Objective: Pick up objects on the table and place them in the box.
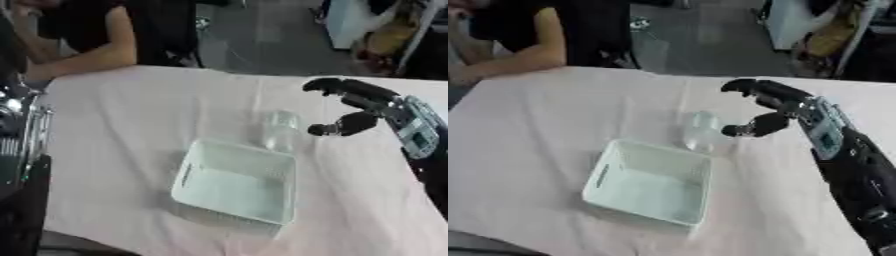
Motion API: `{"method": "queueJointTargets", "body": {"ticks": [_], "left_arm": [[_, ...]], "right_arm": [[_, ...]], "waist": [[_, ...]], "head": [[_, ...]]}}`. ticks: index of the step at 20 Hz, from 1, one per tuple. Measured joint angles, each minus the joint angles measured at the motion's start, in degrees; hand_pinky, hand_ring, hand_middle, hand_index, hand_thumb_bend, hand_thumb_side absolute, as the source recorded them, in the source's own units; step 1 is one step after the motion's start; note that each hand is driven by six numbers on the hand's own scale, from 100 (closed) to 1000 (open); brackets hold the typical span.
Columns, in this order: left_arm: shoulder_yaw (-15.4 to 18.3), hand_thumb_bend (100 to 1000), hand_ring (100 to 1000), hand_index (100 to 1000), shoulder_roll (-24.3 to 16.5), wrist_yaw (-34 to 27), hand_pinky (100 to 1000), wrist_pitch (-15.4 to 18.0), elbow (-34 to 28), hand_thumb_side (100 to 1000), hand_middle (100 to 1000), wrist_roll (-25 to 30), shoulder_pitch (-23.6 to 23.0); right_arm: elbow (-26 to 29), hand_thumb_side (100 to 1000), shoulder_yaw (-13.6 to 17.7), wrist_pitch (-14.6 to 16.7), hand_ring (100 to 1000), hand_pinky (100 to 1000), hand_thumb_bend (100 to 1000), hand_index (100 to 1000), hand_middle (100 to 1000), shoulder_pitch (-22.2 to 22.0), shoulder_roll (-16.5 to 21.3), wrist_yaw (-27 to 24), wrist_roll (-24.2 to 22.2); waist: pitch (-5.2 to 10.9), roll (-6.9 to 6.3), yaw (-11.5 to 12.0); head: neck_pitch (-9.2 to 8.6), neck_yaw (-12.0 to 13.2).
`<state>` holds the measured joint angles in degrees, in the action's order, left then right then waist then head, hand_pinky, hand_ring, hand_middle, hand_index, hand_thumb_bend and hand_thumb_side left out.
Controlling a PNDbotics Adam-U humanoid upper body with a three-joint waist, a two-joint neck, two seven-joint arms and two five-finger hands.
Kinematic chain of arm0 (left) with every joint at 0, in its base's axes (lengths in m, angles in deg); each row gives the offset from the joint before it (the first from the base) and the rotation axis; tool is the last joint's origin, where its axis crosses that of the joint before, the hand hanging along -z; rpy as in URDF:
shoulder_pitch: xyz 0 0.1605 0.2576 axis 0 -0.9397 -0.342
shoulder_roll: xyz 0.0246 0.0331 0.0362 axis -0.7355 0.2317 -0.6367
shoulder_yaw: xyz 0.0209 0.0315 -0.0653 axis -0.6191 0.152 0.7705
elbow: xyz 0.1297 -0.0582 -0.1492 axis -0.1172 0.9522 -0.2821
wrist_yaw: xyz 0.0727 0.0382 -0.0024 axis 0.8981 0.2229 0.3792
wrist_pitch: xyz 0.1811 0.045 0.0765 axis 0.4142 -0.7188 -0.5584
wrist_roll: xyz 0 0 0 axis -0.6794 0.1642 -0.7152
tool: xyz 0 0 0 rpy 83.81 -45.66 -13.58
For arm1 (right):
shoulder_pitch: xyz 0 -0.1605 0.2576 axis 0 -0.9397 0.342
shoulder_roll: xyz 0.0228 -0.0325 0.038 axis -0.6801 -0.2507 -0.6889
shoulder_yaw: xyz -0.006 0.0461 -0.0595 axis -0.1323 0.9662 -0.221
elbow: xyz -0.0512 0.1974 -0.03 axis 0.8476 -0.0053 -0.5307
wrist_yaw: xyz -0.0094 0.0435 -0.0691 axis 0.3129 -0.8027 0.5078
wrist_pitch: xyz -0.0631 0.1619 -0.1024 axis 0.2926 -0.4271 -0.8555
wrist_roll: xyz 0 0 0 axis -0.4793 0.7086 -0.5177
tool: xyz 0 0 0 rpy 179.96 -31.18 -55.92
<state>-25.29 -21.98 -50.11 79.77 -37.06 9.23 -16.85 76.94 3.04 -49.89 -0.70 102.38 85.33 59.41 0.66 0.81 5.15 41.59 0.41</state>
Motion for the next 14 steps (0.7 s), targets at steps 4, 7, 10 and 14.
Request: {"method": "queueJointTargets", "body": {"ticks": [4,7,10,14], "left_arm": [[-0.29,226,615,789,0.00,-0.02,572,0.07,0.00,673,671,0.11,0.01],[-0.32,229,615,789,0.01,-0.11,573,0.15,0.00,670,671,0.20,0.06],[-0.34,230,615,789,0.05,-0.24,573,0.22,0.00,668,671,0.28,0.18],[-0.52,230,616,789,0.09,-0.42,574,0.27,0.00,667,672,0.44,0.53]], "right_arm": [[-0.20,750,-0.40,0.16,960,845,606,971,944,0.72,-1.14,0.19,-1.08],[-0.79,754,-0.70,0.32,960,843,608,971,944,1.31,-2.58,1.00,-1.73],[-2.00,756,-0.70,0.38,959,842,609,970,943,1.39,-4.28,1.98,-1.92],[-3.31,762,-0.68,0.54,958,840,610,970,942,1.60,-6.23,2.99,-1.95]], "waist": [[-0.02,0.00,0.03],[-0.08,0.00,0.03],[-0.30,-0.01,0.18],[-0.34,-0.01,0.35]], "head": [[-0.01,-0.01],[-0.01,-0.02],[-0.02,-0.03],[-0.03,-0.04]]}}
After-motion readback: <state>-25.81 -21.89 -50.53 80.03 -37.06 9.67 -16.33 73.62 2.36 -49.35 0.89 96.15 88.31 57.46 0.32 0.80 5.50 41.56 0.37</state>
